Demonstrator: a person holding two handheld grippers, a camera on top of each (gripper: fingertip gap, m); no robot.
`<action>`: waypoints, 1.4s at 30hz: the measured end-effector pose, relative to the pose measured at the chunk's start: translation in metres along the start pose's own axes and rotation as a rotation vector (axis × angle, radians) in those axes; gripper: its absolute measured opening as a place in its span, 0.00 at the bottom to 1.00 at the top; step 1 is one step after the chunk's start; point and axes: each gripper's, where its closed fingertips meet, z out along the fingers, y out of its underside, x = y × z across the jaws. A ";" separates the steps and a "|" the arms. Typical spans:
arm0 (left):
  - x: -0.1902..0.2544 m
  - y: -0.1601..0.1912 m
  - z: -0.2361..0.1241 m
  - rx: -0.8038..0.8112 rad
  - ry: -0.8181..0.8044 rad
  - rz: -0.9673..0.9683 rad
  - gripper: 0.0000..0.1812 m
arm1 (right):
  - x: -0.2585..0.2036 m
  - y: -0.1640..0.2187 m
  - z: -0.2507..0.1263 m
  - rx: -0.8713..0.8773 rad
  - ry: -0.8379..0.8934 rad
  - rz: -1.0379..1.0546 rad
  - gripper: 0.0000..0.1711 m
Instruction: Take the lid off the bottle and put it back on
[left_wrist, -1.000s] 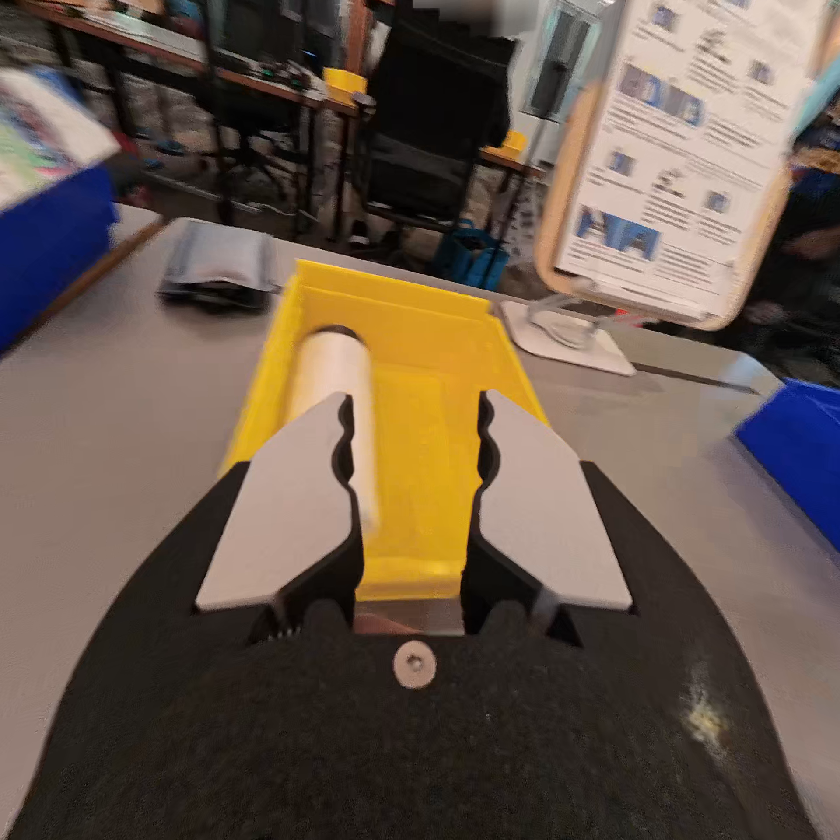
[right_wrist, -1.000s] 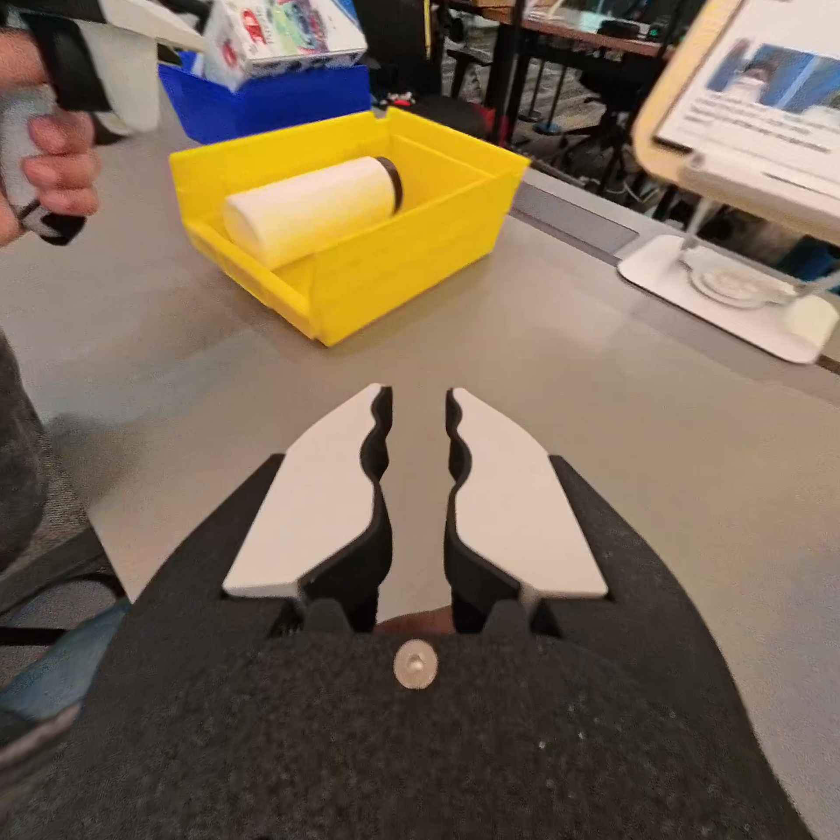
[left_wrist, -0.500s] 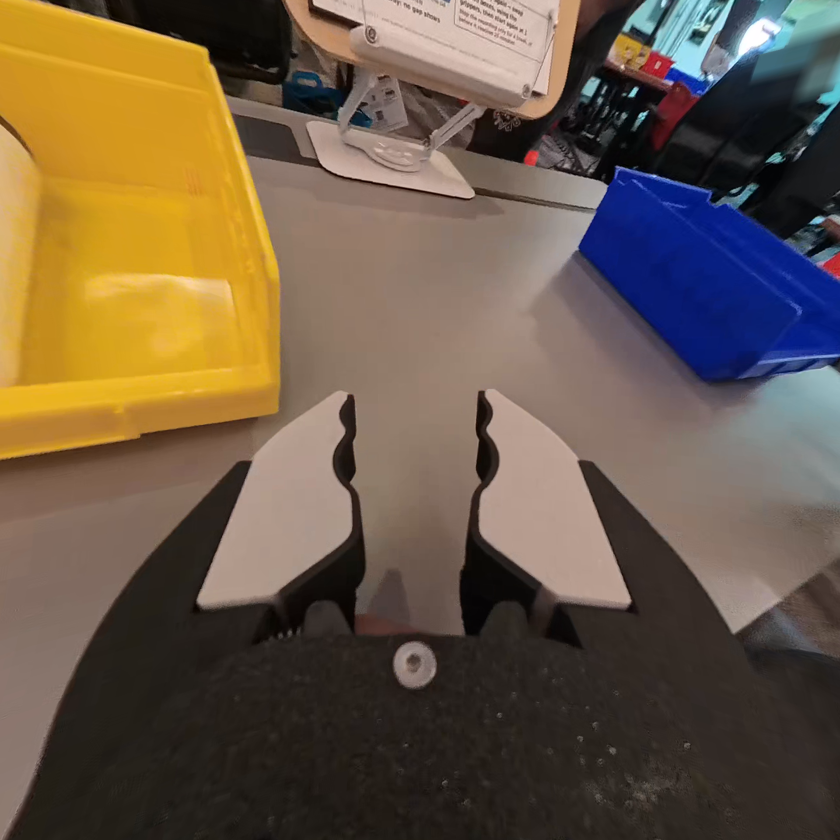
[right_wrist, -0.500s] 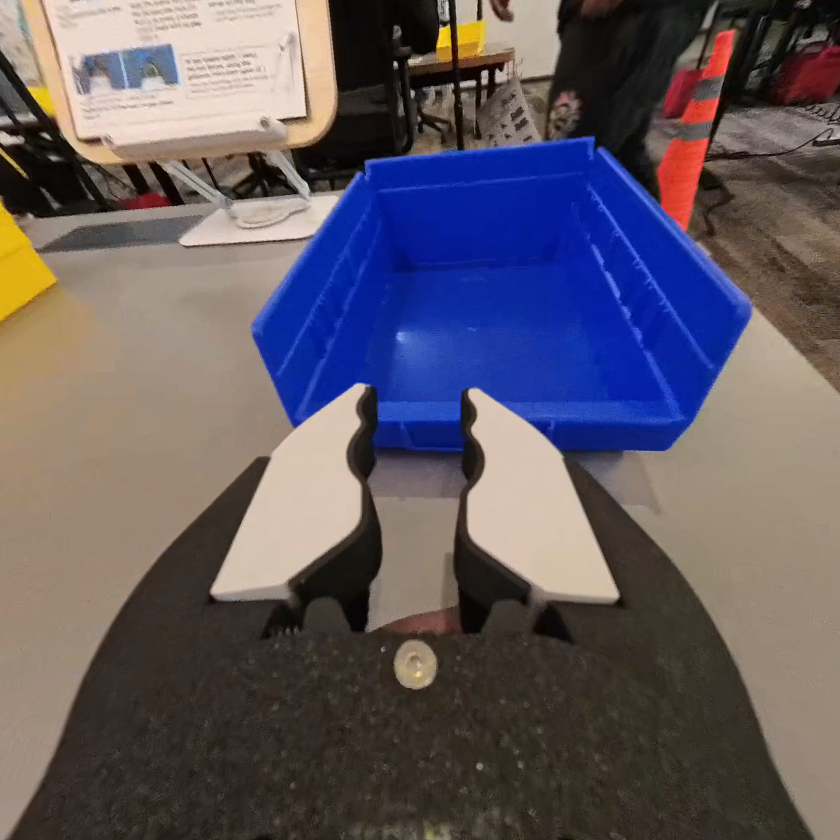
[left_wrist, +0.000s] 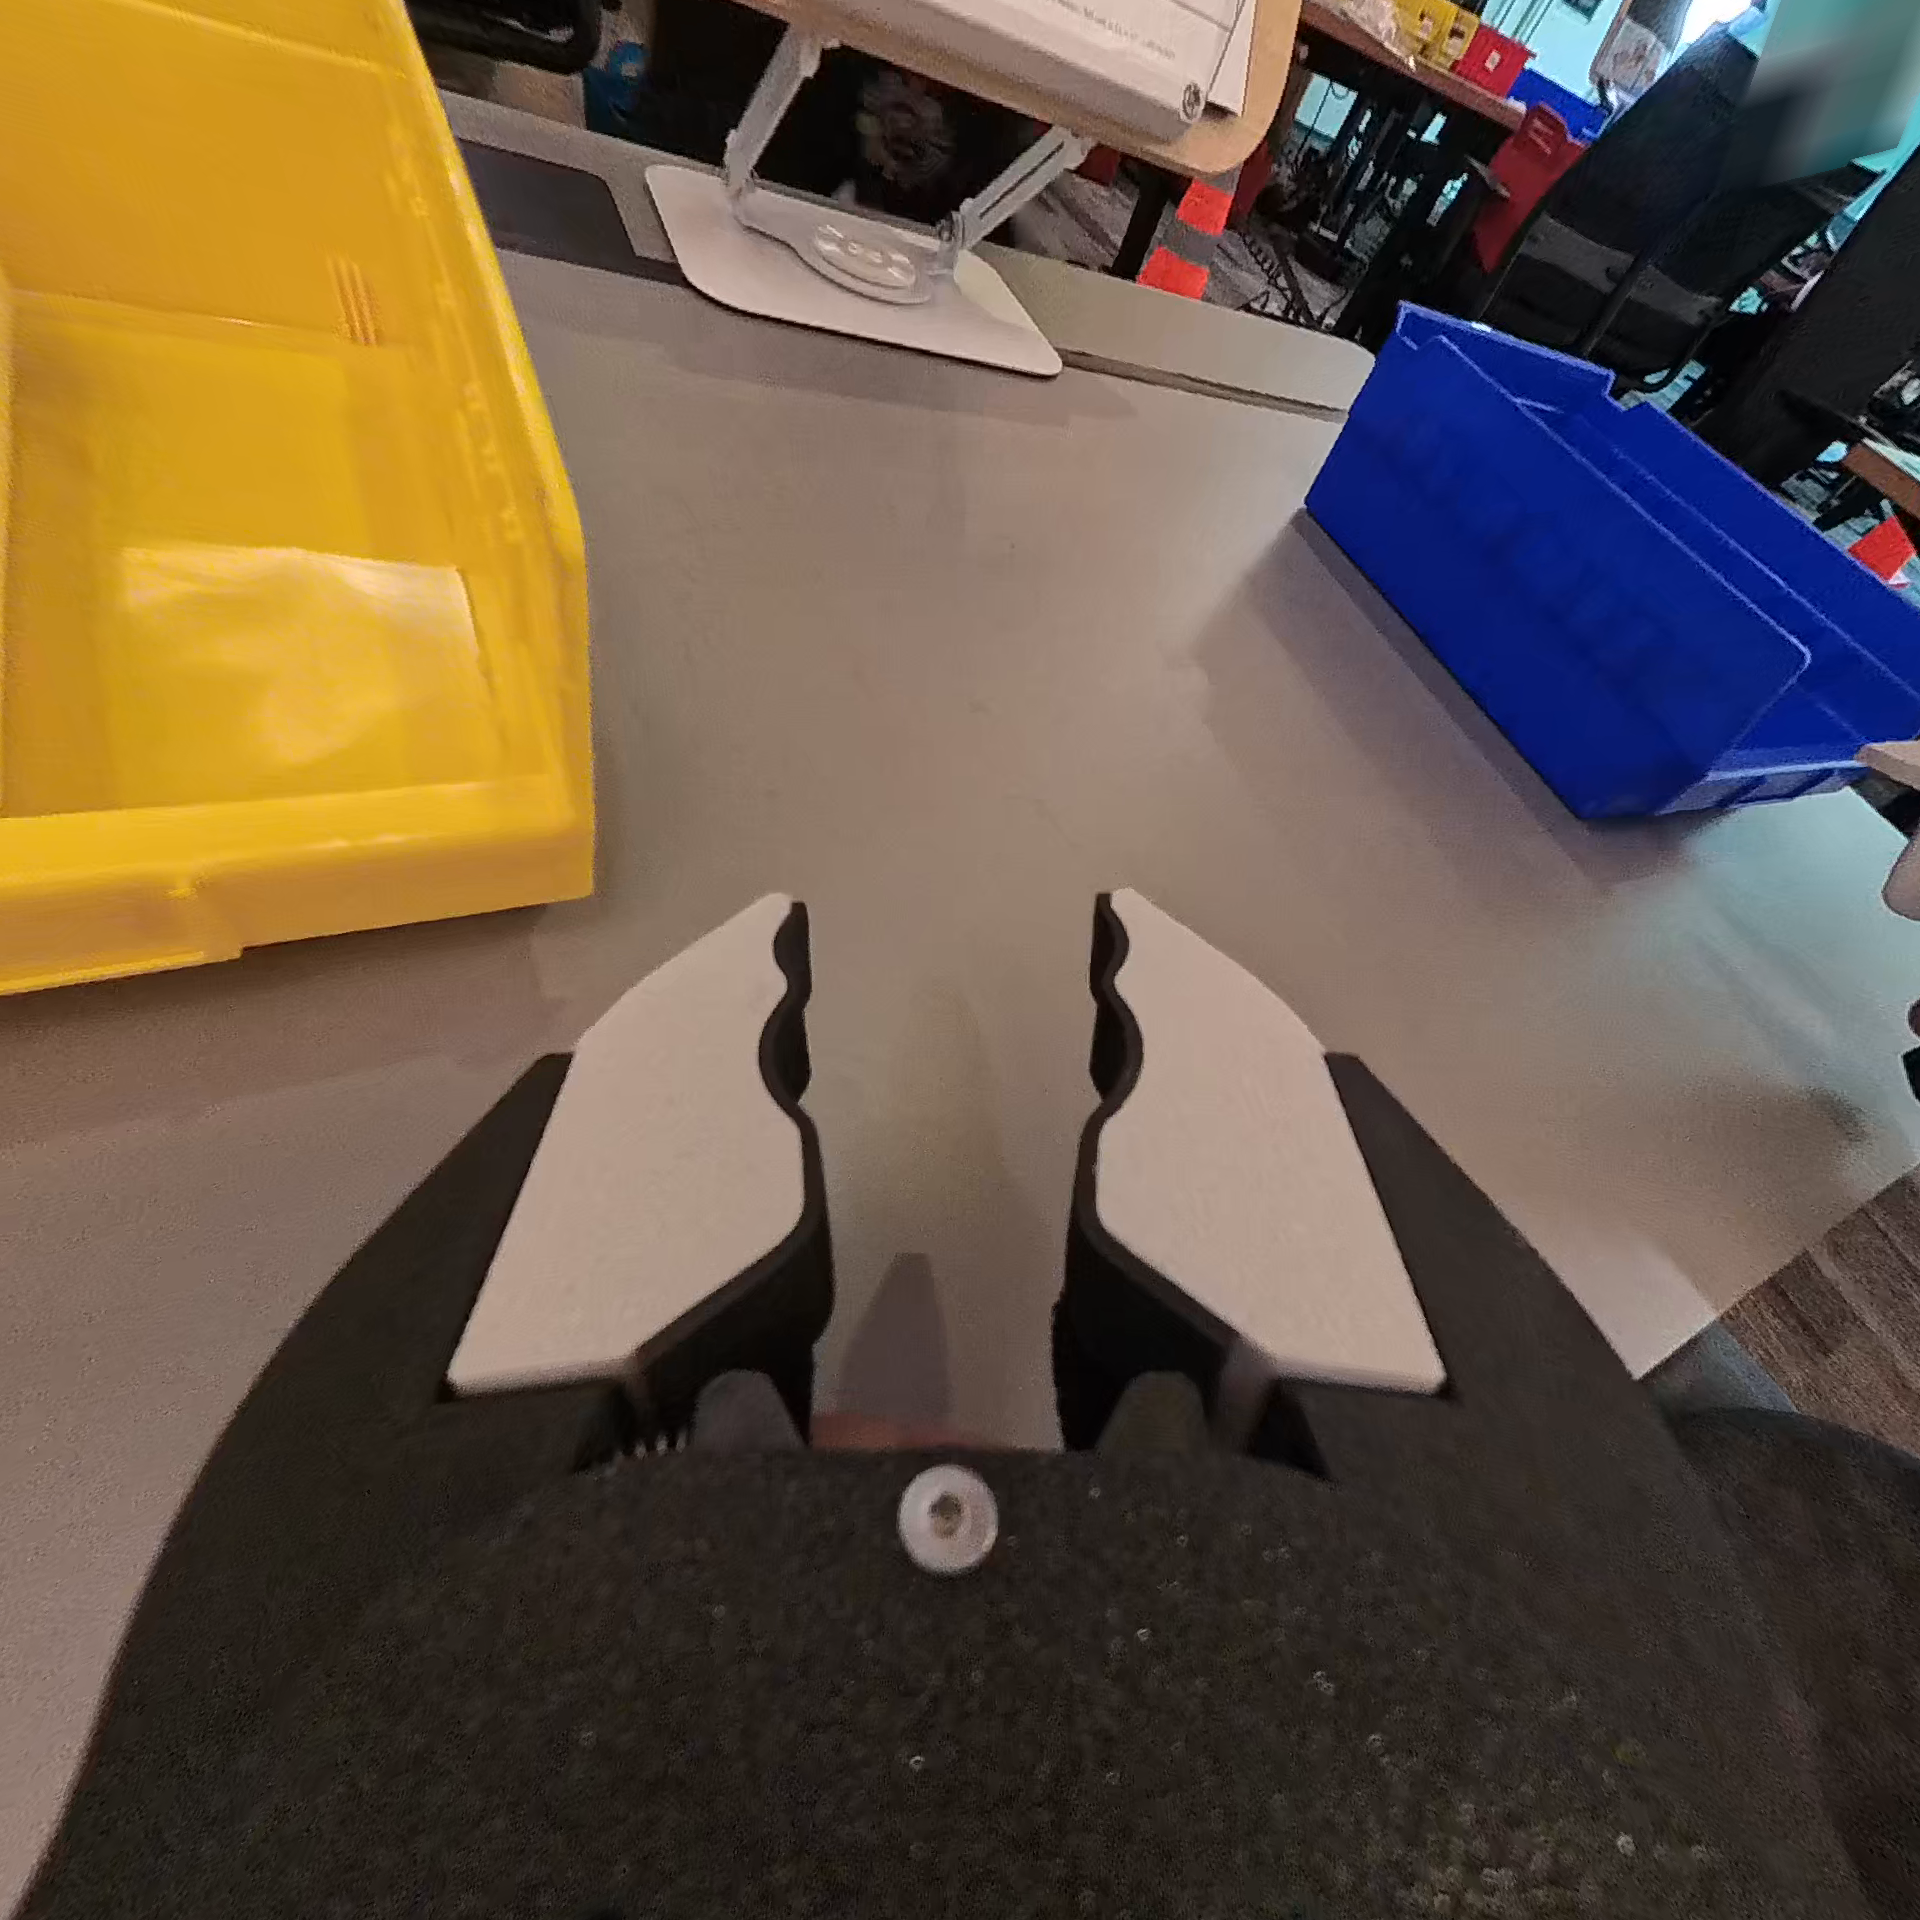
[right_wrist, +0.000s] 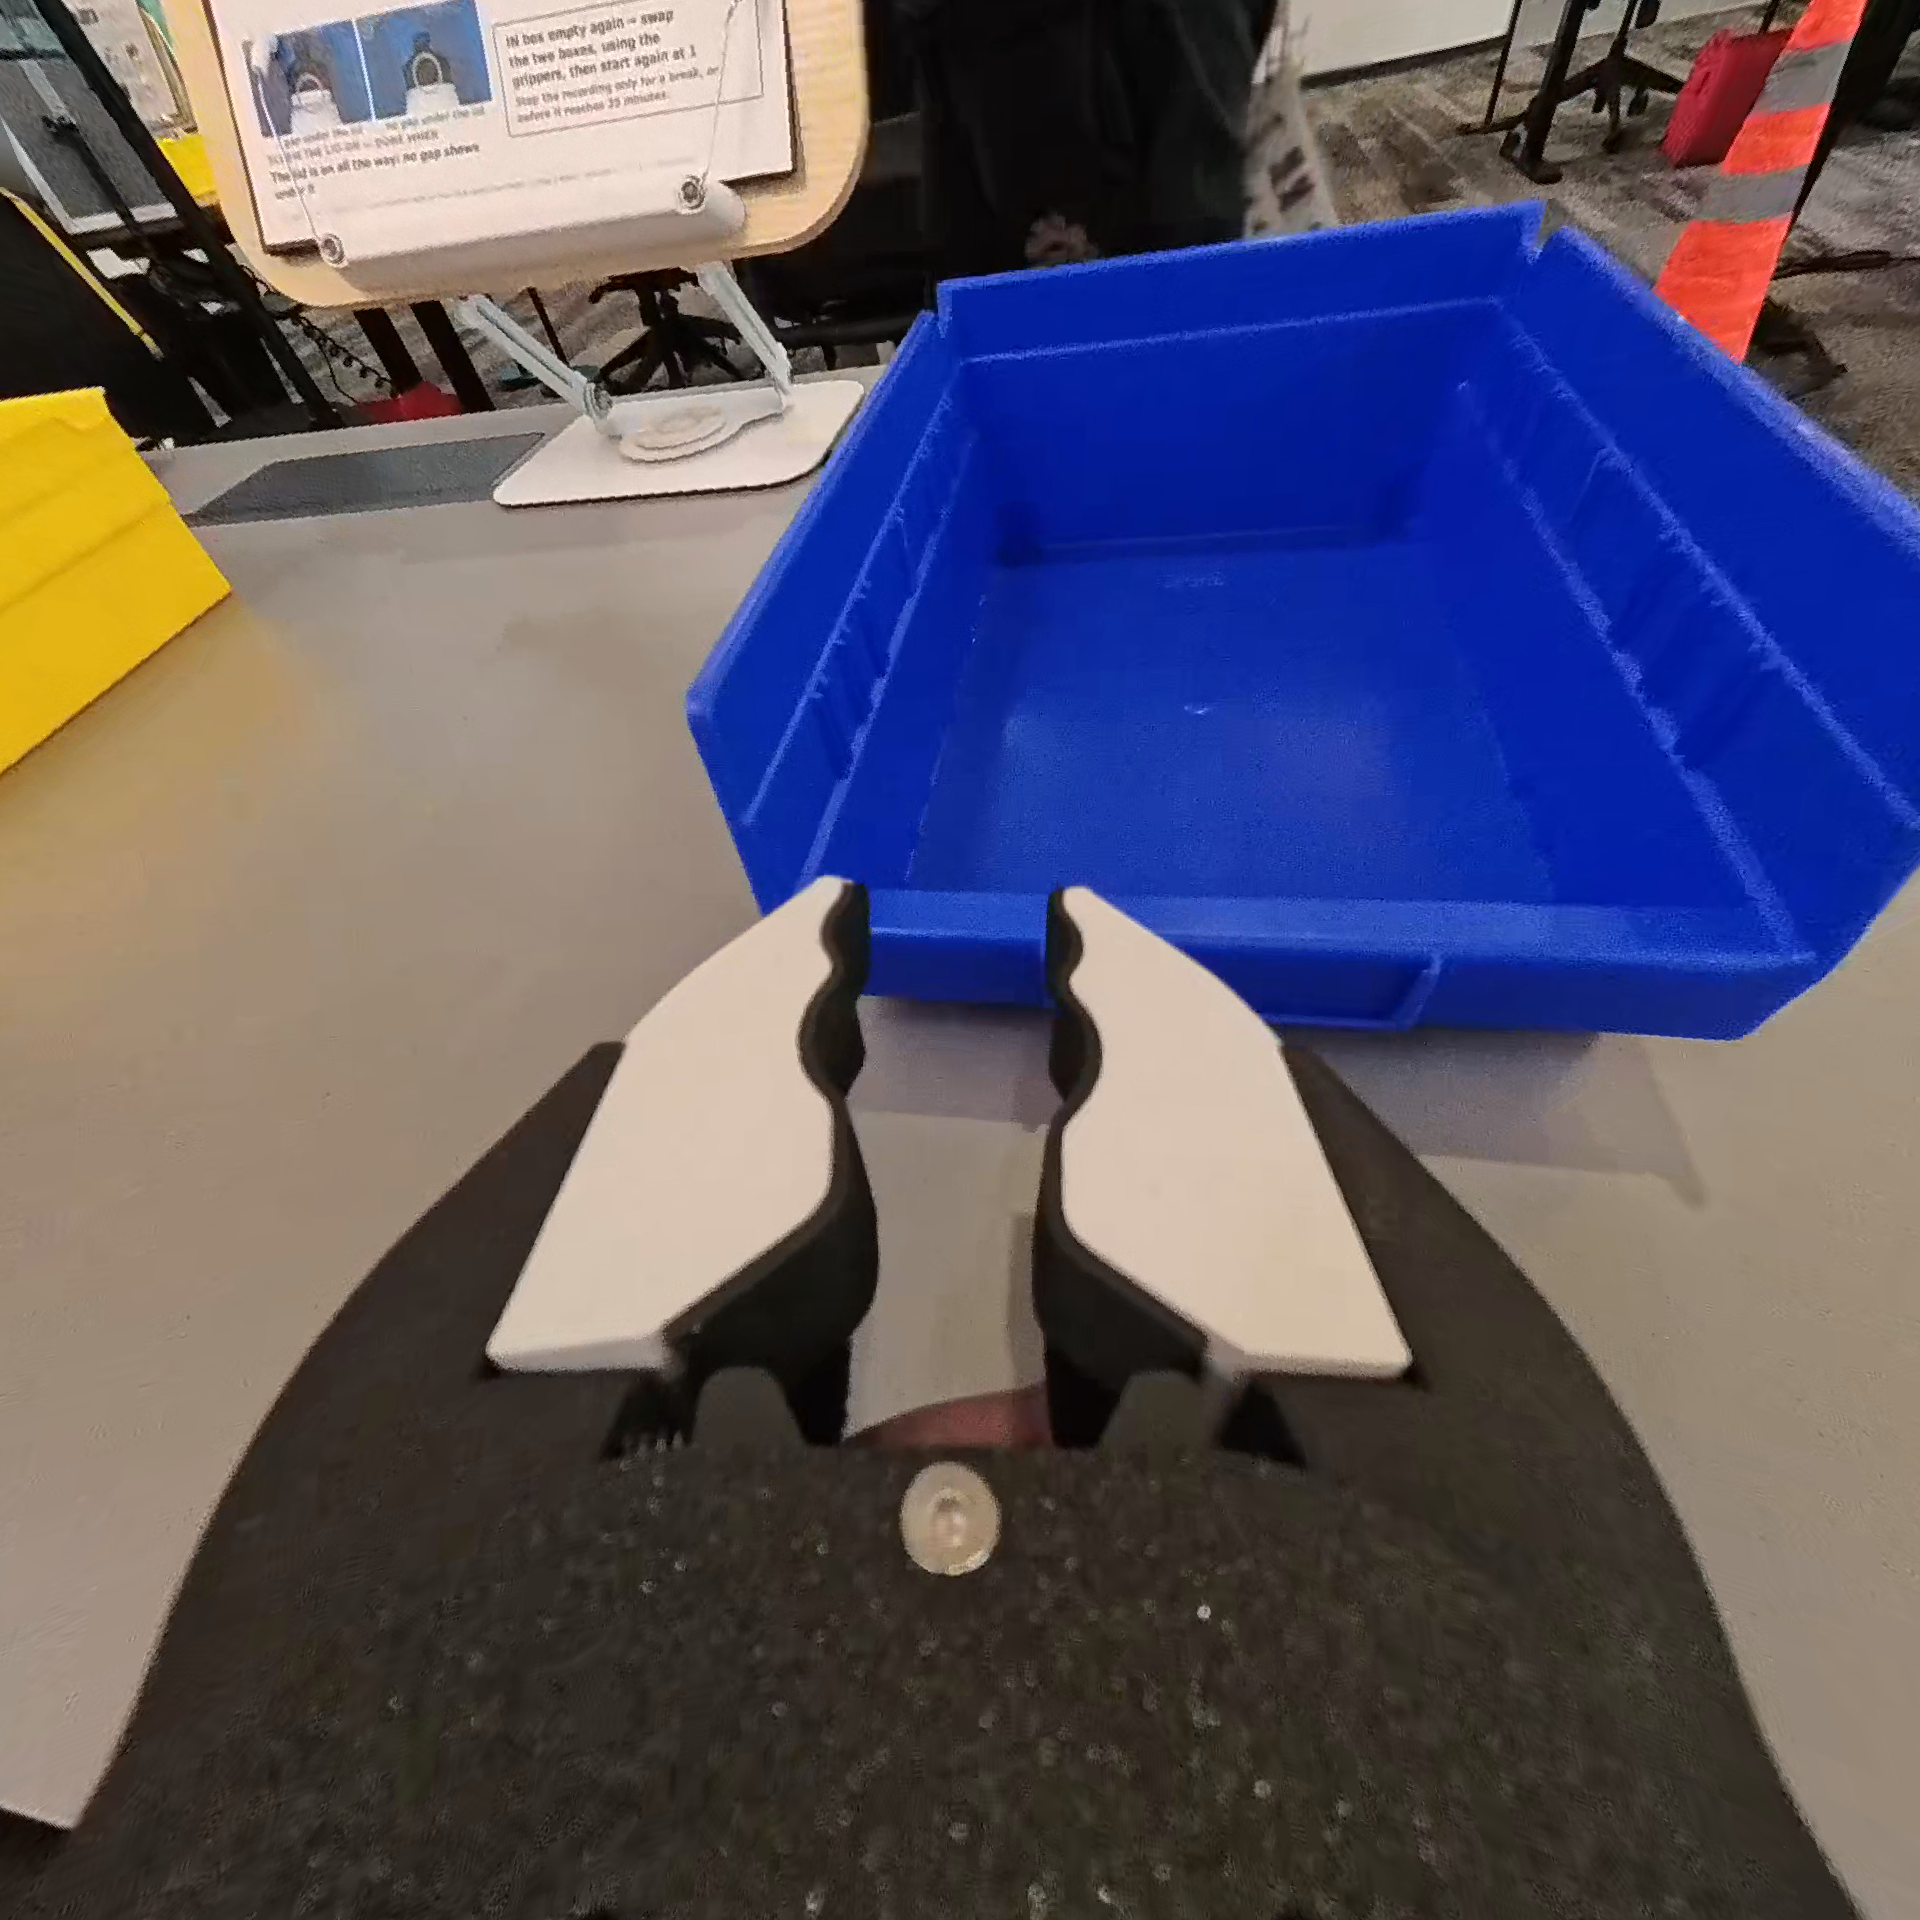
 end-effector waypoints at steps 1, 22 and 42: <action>0.001 0.000 0.001 -0.001 0.003 0.009 0.29 | 0.001 -0.001 -0.001 0.003 0.001 0.007 0.19; -0.250 -0.128 0.092 -0.694 -0.518 -0.105 0.51 | -0.016 0.009 0.006 -0.050 -0.074 0.010 0.18; -0.028 -0.262 0.107 -0.008 -0.006 0.284 0.52 | -0.024 0.016 0.001 -0.098 -0.093 0.001 0.18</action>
